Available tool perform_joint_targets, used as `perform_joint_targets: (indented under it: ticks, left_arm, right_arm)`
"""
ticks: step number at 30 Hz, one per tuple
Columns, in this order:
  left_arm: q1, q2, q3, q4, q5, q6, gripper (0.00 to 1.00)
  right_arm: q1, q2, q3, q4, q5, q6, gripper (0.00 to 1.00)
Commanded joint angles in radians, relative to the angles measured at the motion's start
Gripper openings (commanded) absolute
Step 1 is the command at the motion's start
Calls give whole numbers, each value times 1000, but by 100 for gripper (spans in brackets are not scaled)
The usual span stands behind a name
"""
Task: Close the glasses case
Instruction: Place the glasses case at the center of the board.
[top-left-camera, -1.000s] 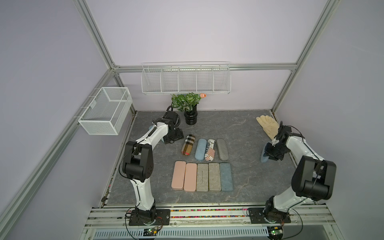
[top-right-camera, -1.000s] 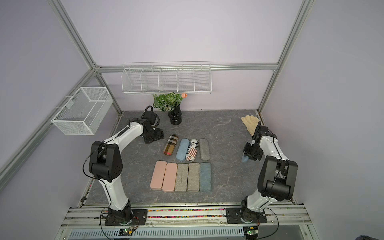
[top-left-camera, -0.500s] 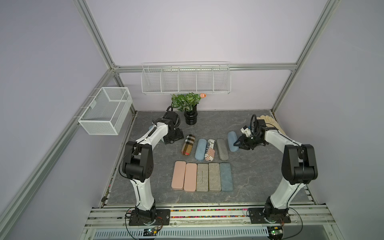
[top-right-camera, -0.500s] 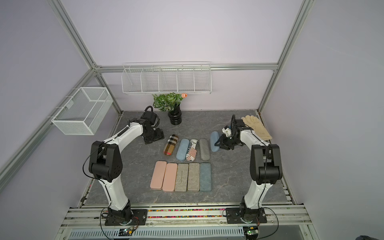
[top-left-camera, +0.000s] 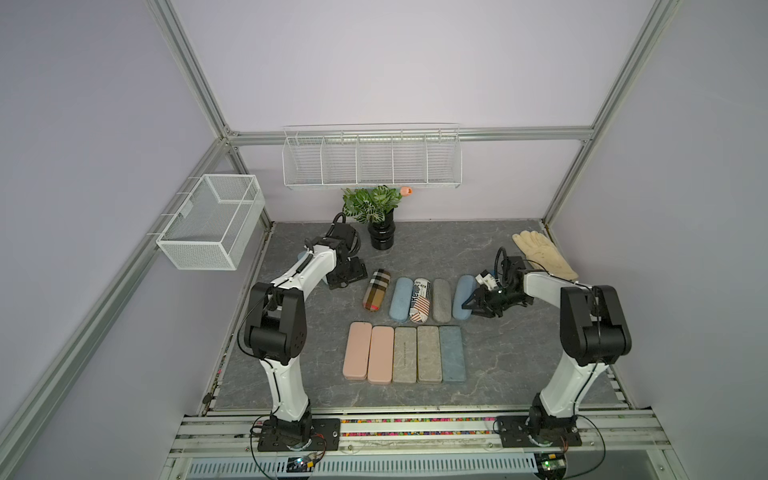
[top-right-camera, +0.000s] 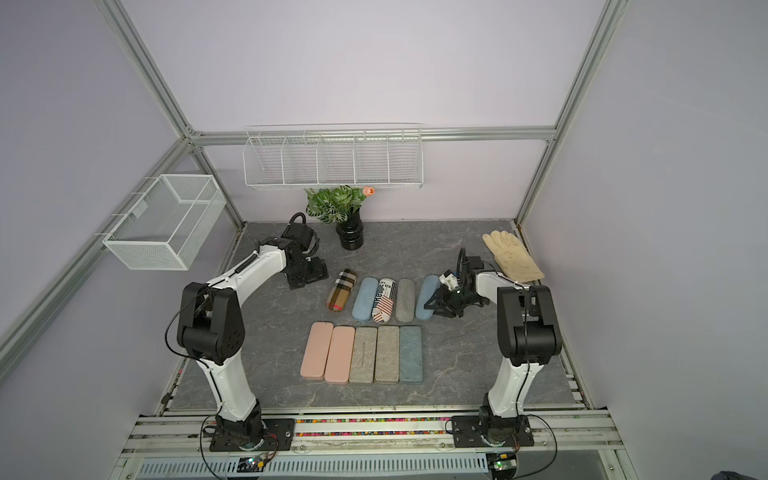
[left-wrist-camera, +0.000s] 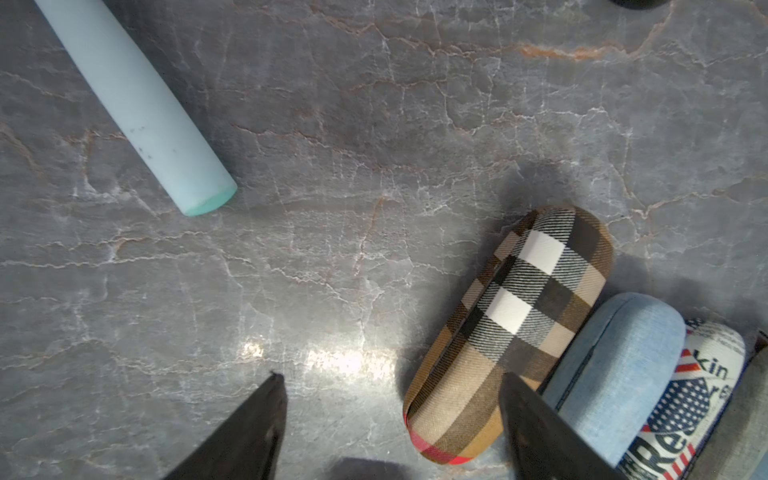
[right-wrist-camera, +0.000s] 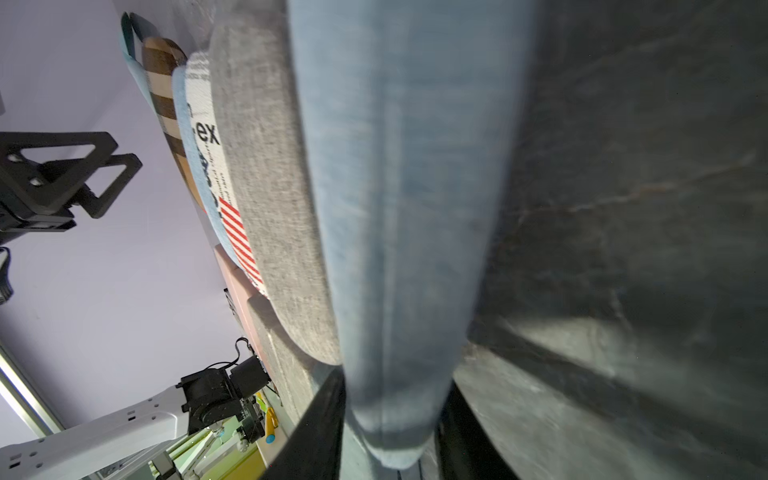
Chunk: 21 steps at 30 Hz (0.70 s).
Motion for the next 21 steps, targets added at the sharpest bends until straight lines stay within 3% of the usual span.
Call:
perform_joint_targets:
  ticks: [1,7,10,17,21]
  left_arm:
    - [2,-20,3,-21,-3,15,81]
    - [4,25,55,-42,-25,39,80]
    - [5,49,82,-48,-34,49,69]
    - [4,139,160,-73,-38,68,30]
    - [3,179,173,-73,-25,70,22]
  right_arm:
    - [-3,-52,-13,-28,56,-3,49]
    - [-5,-141,32,-113,191,18,60]
    - [-4,-203,61,-169,273,36,59]
    - [18,-250,155,-360,599,71,15]
    - [32,-188,179,-391,696,87,8]
